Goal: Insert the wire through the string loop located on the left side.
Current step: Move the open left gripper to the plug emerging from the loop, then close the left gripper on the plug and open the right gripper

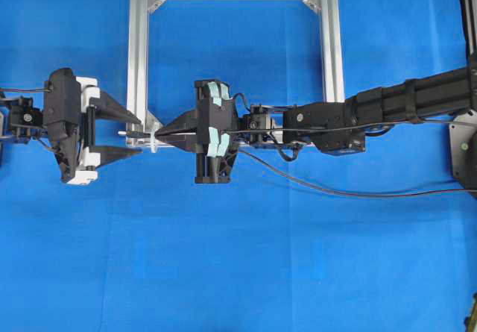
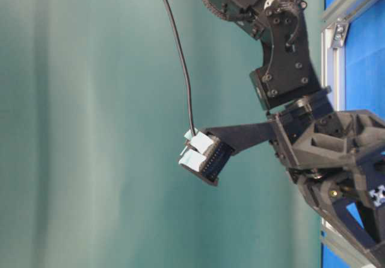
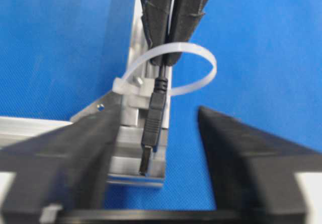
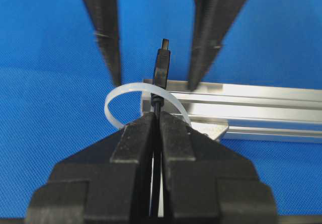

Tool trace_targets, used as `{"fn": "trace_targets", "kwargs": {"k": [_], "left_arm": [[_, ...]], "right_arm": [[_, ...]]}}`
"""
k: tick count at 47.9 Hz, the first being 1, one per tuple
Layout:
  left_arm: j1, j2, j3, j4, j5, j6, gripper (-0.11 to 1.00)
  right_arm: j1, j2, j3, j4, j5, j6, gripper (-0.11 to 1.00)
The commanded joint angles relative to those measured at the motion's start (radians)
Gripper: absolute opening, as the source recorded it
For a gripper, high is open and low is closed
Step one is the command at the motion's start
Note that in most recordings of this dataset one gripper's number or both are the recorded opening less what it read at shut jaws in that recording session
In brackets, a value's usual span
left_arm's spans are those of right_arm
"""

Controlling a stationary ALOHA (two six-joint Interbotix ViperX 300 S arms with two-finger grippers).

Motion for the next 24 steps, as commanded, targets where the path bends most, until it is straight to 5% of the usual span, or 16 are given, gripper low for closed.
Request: {"fn": "trace_targets", "kwargs": {"k": [1, 7, 24], "left_arm": [[-0.003, -0.005, -0.017, 0.0, -0.005, 0.002, 0.4], [-0.003, -0.005, -0.014, -0.002, -0.005, 0.002, 0.09], [-0.003, -0.006, -0.011, 0.0, 0.0, 0.002, 0.08]], "right_arm": [[-0.002, -0.02, -0.011, 0.0, -0.005, 0.002, 0.0], [-0.002, -0.02, -0.011, 0.0, -0.003, 0.002, 0.0], [-0.002, -0.021, -0.011, -0.014, 0.02, -0.002, 0.0]]}}
